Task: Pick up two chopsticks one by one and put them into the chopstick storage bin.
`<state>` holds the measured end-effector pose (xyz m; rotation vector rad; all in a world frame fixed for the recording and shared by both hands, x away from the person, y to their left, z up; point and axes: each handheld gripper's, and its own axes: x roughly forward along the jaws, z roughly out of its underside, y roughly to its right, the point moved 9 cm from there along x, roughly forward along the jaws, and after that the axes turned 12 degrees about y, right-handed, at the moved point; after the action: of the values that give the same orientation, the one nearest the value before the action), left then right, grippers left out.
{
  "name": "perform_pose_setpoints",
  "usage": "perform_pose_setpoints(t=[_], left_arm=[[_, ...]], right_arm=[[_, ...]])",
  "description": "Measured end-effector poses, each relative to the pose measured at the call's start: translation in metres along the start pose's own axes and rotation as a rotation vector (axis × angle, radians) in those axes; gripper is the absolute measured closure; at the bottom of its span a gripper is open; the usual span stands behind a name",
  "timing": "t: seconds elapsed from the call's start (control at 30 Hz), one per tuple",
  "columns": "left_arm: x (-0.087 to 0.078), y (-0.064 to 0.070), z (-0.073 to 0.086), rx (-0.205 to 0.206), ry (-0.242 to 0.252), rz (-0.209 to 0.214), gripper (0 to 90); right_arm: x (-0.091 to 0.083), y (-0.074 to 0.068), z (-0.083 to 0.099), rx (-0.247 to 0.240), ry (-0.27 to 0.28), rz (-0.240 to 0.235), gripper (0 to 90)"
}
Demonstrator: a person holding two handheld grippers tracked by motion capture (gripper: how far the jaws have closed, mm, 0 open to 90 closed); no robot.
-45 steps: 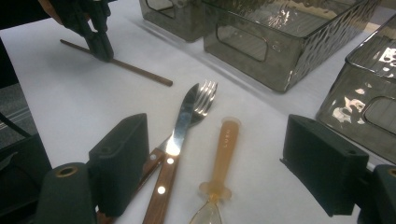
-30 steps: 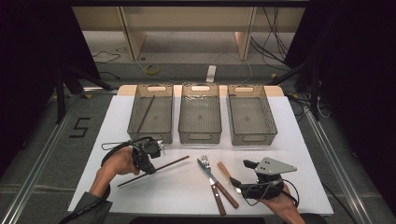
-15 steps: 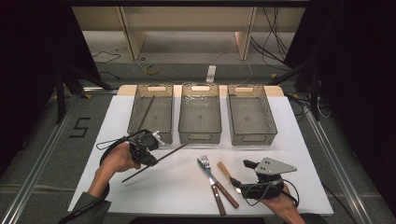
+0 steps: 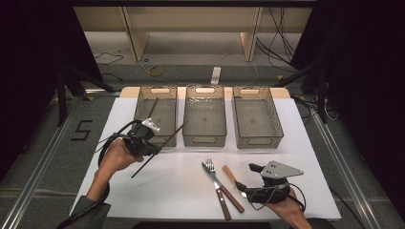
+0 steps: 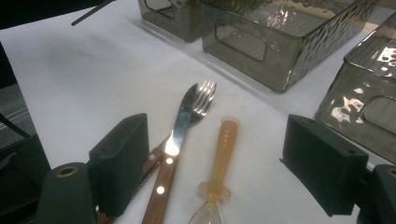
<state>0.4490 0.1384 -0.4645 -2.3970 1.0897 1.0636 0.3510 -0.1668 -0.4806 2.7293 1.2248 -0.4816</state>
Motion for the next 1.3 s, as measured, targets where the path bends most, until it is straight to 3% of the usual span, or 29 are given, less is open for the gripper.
perform_pose_setpoints(t=[0.3, 0.53, 0.67, 0.93, 1.17, 1.3], left_arm=[[-0.008, -0.014, -0.021, -0.039, 0.079, -0.031, 84.4], [-0.02, -0.035, -0.046, -0.09, 0.175, -0.07, 84.4], [-0.026, -0.045, -0.061, -0.088, 0.171, -0.084, 84.4], [-0.028, -0.065, -0.086, -0.114, 0.215, -0.115, 84.4], [-0.02, -0.089, -0.09, -0.168, 0.228, -0.144, 84.4], [-0.018, -0.097, -0.093, -0.179, 0.226, -0.155, 84.4]], right_arm=[[0.0, 0.001, 0.0, 0.005, 0.005, 0.001, 23.4], [0.0, 0.001, 0.001, 0.007, -0.003, -0.002, 23.3], [0.0, 0.002, 0.001, 0.009, 0.001, -0.002, 23.3], [-0.001, 0.002, 0.001, 0.011, 0.003, -0.004, 23.3], [-0.001, 0.001, 0.0, 0.017, 0.004, -0.002, 23.3], [0.0, 0.002, 0.001, 0.021, 0.006, -0.003, 23.3]])
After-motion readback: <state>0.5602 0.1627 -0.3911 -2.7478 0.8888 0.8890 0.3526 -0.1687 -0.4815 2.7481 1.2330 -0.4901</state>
